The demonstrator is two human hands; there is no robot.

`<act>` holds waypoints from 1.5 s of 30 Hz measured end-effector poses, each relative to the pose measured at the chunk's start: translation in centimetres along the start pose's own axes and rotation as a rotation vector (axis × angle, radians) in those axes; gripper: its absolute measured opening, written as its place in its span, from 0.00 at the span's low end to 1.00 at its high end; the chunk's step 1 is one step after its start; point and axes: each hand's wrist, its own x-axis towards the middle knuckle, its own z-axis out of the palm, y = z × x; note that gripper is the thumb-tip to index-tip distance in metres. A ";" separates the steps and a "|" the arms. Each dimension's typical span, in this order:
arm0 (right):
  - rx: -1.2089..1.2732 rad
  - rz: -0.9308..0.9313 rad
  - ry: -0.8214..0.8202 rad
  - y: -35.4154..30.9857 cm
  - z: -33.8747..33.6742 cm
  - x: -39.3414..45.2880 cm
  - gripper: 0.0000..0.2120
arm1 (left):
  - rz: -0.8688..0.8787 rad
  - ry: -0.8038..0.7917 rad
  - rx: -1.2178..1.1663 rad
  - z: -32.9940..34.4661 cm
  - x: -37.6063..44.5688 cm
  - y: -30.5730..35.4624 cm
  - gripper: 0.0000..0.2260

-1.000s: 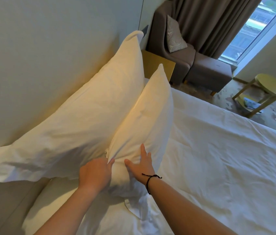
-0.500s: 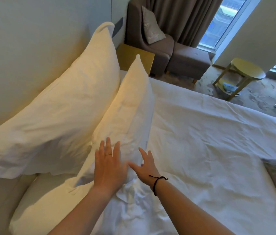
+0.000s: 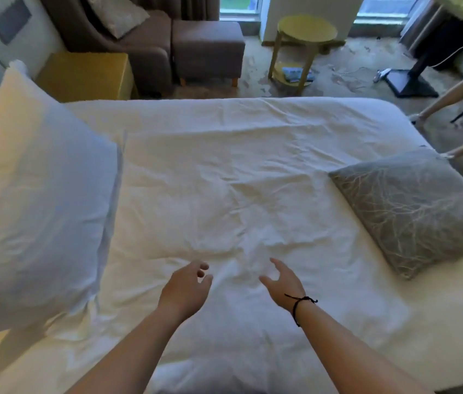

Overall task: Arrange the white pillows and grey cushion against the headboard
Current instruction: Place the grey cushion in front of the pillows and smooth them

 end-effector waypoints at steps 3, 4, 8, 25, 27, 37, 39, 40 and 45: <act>-0.034 0.075 0.067 6.7 -7.2 1.6 0.32 | 0.034 -0.079 -0.008 5.5 1.5 6.9 0.13; -0.044 0.096 0.084 8.6 -9.2 2.1 0.33 | 0.054 -0.095 -0.012 6.9 2.0 8.9 0.13; -0.095 0.165 0.161 14.7 -15.7 4.8 0.36 | 0.105 -0.129 0.011 11.6 4.4 14.2 0.11; -0.647 0.241 0.290 29.5 -27.1 18.2 0.43 | 0.052 -0.249 0.041 24.8 12.0 19.7 0.12; -0.635 0.226 0.305 29.7 -27.3 18.5 0.43 | 0.042 -0.260 0.038 25.3 11.9 19.4 0.12; -0.452 0.258 0.350 25.6 -30.2 18.1 0.21 | 0.029 -0.290 -0.010 23.2 11.6 18.9 0.10; -0.323 0.238 0.313 23.4 -29.6 17.1 0.21 | 0.032 -0.284 -0.054 22.3 11.1 19.1 0.09; -0.251 0.217 0.299 22.0 -28.9 16.5 0.21 | 0.029 -0.274 -0.081 21.8 10.9 19.2 0.09; 0.072 0.106 0.178 11.9 -21.9 12.6 0.10 | -0.070 -0.220 -0.258 18.0 9.4 19.0 0.15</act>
